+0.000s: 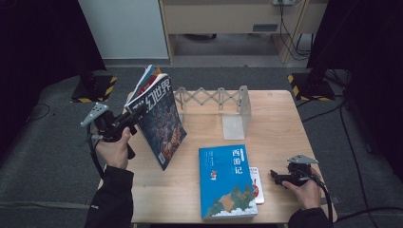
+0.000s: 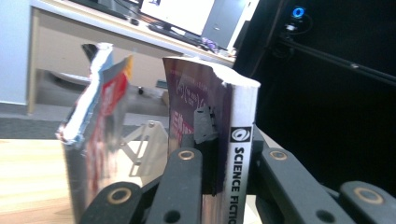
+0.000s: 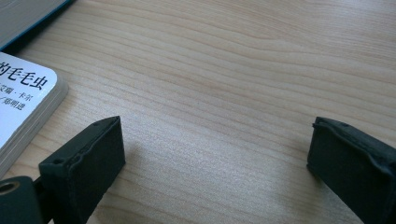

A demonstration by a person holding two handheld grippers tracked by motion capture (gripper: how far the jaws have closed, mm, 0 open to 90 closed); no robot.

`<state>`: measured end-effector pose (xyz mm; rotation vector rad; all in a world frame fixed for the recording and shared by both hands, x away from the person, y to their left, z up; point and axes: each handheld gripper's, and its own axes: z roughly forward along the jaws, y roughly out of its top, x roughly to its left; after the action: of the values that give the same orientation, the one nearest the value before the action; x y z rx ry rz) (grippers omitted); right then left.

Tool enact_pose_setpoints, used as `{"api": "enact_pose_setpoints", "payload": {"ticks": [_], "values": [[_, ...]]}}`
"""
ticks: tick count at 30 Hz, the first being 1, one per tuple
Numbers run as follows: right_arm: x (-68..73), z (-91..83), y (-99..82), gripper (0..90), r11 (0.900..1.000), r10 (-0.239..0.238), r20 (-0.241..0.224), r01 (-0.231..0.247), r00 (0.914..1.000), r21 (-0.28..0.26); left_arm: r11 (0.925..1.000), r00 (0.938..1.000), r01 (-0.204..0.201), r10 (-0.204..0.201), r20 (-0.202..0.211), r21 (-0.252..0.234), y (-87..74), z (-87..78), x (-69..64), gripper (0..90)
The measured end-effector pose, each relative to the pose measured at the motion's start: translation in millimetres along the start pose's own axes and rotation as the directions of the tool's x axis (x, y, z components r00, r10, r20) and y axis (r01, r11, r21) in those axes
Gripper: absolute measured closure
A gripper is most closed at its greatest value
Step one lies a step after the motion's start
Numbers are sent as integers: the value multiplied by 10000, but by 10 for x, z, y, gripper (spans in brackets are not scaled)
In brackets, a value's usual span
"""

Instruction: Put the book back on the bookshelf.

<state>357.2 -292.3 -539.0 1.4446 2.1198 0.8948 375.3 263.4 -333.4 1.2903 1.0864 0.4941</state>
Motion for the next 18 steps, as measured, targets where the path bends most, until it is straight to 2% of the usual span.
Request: {"api": "enact_pose_setpoints", "payload": {"ticks": [6,13,18], "values": [[0,1,1,41,10000,0,-12,0,10000,3,9993,9977,-384,382,-555,-37,-5,113,4,822],[-1,2,1,41,10000,-2,-13,2,10000,4,9987,9940,-483,468,-992,-130,-37,281,40,822],[-5,0,3,41,10000,-48,-31,48,10000,27,9975,9865,-684,645,-1502,-204,-74,400,55,822]]}}
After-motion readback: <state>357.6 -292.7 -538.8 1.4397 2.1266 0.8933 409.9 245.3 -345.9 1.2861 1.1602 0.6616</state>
